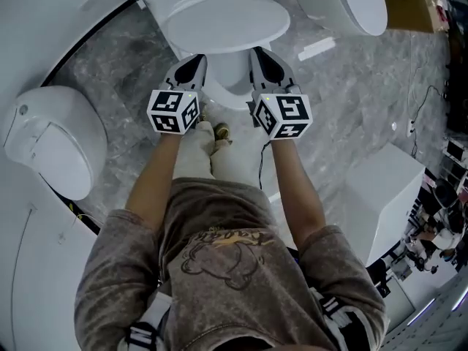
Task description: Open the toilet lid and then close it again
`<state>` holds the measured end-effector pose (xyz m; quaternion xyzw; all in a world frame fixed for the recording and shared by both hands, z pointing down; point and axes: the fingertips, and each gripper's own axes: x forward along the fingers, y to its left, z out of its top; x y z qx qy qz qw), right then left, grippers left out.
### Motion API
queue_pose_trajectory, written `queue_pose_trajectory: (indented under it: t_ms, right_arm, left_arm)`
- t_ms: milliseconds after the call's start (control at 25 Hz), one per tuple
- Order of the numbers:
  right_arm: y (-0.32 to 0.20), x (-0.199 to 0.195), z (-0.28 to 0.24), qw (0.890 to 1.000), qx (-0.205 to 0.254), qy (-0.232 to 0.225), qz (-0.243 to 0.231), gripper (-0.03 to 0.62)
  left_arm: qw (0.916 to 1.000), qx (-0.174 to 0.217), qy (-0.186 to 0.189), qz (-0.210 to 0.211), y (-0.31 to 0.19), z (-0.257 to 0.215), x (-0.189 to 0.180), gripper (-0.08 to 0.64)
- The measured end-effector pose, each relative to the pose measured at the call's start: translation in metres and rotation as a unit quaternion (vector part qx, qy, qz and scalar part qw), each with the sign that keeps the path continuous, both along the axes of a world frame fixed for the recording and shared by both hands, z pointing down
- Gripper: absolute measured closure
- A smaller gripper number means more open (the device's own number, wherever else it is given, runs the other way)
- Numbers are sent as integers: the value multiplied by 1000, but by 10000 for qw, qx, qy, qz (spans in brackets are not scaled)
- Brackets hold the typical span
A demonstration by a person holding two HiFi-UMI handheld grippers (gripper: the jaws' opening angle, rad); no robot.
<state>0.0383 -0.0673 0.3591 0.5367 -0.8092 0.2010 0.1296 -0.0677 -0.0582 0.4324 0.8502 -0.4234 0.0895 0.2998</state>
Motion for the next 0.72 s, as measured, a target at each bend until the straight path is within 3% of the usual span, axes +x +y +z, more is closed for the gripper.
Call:
queue_pose_trajectory:
  t_ms: [720]
  right_arm:
    - [-136, -54, -42, 9958, -76, -158, -898, 565]
  left_arm:
    - [9960, -253, -29, -851, -112, -40, -50, 551]
